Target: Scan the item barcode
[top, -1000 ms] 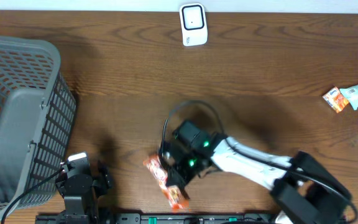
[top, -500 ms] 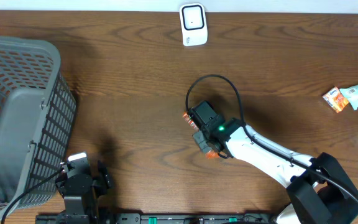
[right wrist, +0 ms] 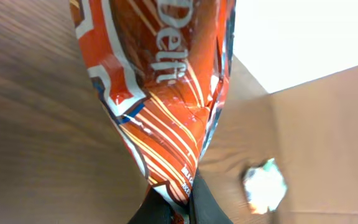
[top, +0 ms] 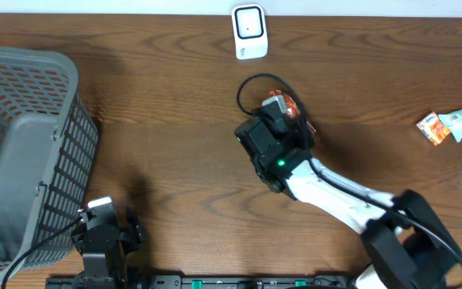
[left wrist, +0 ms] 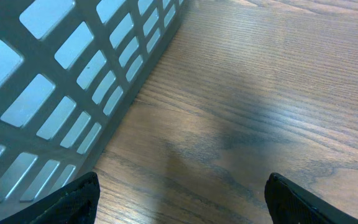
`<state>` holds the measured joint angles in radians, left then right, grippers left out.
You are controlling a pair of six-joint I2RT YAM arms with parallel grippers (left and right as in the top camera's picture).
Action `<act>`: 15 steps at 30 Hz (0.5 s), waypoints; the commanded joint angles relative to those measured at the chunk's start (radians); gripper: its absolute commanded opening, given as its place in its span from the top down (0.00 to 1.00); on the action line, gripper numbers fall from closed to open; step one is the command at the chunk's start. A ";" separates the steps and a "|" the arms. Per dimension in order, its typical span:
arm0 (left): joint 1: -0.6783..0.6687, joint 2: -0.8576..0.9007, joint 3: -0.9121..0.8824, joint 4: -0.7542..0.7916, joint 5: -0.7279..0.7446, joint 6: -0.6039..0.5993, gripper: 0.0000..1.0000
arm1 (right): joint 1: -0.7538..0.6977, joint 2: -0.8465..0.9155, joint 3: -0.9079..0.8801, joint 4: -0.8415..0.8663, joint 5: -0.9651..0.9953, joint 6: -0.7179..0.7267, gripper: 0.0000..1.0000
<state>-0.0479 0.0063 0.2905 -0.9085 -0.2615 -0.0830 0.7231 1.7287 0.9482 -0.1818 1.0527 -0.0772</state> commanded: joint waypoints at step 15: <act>-0.003 -0.002 -0.010 -0.030 -0.009 -0.008 0.15 | 0.399 0.372 0.006 0.069 0.294 -0.050 0.61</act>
<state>-0.0479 0.0063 0.2905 -0.9085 -0.2615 -0.0830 1.0405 2.1044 0.9497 -0.1146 1.3022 -0.1520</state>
